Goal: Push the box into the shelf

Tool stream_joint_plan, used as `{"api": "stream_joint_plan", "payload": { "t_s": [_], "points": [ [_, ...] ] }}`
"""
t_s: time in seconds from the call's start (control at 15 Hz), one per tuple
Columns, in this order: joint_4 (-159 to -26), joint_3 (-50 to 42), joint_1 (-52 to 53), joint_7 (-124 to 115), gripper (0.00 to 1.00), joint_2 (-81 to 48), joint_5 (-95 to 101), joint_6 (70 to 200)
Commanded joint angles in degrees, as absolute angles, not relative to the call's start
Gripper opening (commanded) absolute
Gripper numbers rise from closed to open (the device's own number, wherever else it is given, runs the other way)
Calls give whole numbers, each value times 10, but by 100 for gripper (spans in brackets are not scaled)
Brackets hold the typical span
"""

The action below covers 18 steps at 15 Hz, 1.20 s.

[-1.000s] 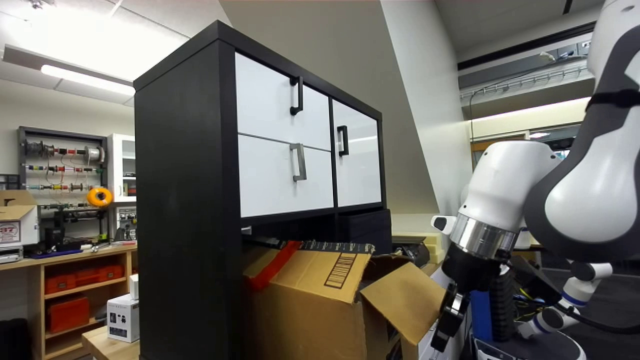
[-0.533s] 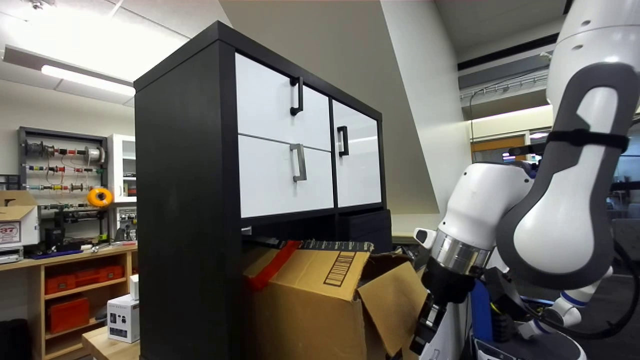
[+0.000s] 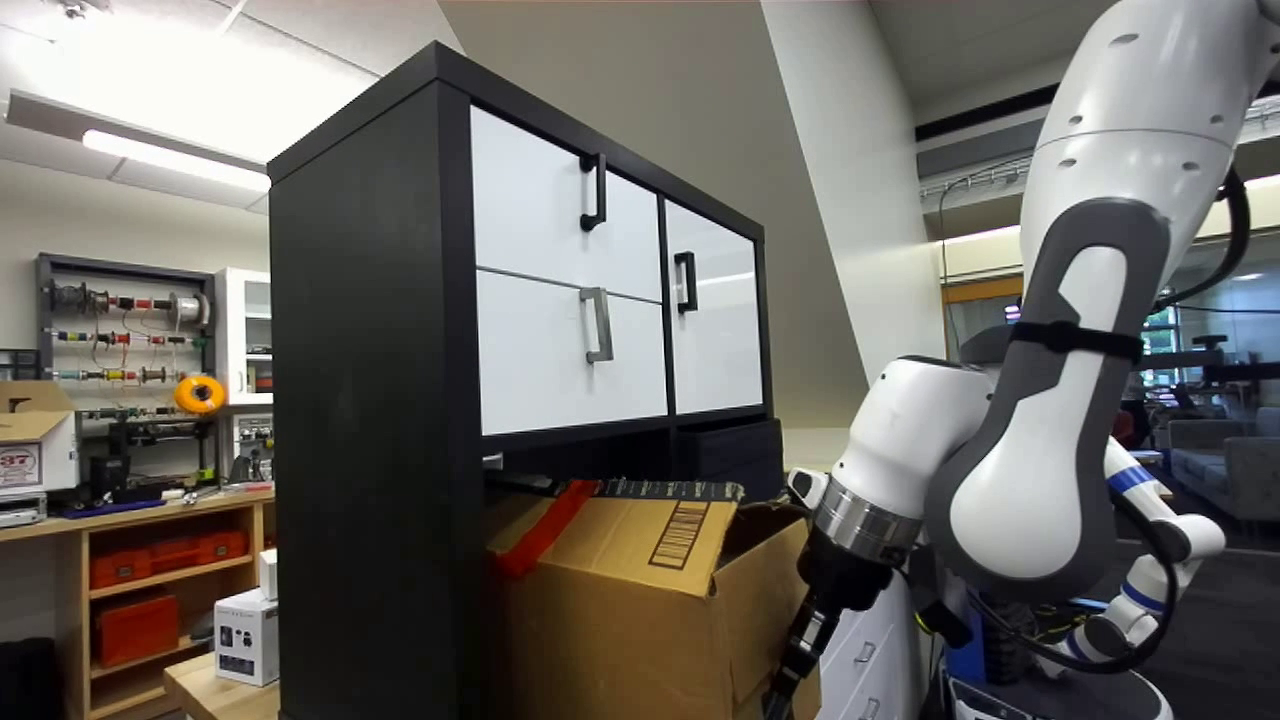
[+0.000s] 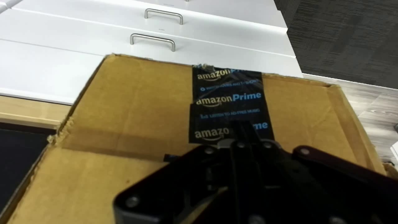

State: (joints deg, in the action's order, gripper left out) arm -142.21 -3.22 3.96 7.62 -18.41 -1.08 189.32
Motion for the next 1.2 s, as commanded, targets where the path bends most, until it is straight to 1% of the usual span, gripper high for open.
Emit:
{"api": "stream_joint_plan", "payload": {
  "t_s": [0.0,0.67,1.13],
  "points": [
    [-1364,-26,18,65,1,-218,9,1920],
    [-1276,-25,27,64,1,-277,11,1915],
    [-1188,-23,29,63,1,-332,13,1898]
  ]
}}
